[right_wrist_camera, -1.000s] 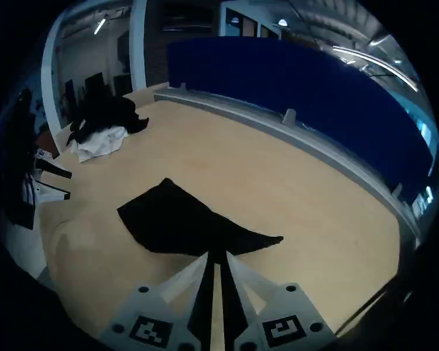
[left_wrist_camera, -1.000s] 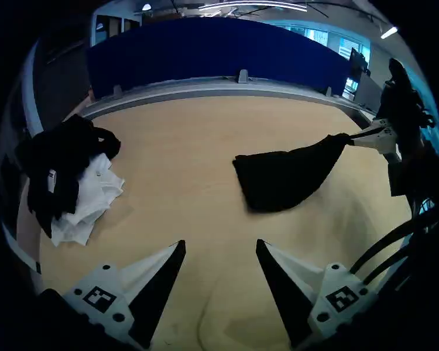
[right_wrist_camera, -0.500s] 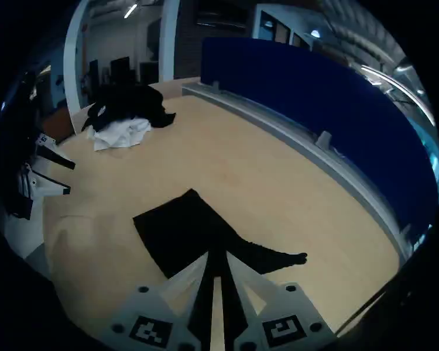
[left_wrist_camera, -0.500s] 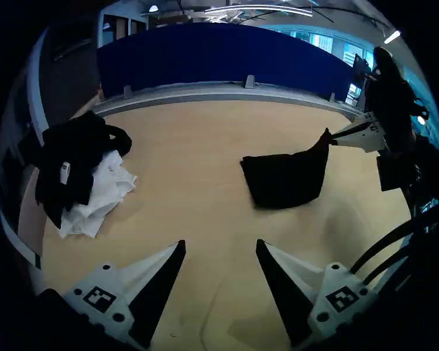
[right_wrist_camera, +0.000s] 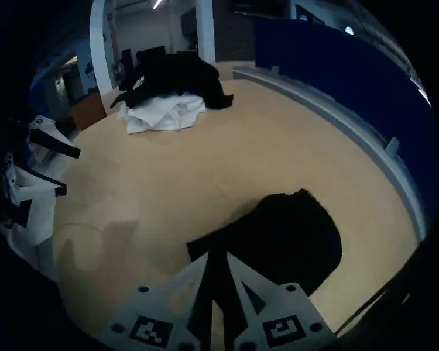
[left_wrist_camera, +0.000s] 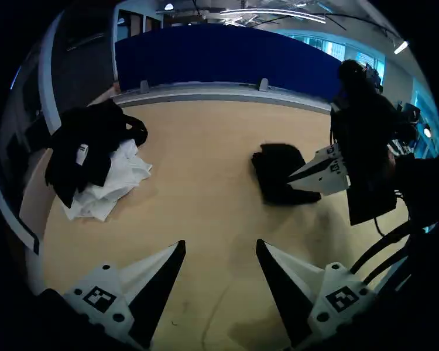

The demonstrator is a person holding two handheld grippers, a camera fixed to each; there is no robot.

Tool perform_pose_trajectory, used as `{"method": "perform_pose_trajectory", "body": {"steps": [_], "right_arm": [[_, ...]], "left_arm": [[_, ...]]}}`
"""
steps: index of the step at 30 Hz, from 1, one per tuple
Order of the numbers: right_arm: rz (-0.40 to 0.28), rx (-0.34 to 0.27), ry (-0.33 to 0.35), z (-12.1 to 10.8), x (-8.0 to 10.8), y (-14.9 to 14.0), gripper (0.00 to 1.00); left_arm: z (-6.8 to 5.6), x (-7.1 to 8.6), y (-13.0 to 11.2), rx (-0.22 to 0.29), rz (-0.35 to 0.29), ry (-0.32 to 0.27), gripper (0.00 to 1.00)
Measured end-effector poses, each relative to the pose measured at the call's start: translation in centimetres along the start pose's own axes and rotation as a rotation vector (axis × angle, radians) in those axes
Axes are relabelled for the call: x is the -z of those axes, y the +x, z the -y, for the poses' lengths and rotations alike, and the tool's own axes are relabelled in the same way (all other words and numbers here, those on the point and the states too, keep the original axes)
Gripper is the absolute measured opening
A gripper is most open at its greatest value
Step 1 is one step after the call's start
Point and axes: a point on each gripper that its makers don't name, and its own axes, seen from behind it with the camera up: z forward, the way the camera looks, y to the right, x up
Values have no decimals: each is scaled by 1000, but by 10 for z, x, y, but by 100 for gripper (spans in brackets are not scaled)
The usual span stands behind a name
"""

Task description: Fold towel

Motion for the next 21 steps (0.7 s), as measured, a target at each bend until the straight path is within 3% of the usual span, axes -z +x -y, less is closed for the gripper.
{"method": "perform_pose_trajectory", "body": {"steps": [5,8,12,20,21], "right_arm": [[20,-27,18,10,-15,-10,7],[16,-33,19,9,-15,-10,7],[2,-43,20,7,-11,-6,16],[-30,-64,28,9,6,-5,81],[-33,-68,25,9,9,-5,85]], "left_arm": [[4,2,-4,13,0,6,89],[6,2,-5,15,-1,7,89],[8,1,-6,14,-1,8,89],[7,1,-4,6,-1,4,89],[6,1,-4,5,-1,4,89]]}}
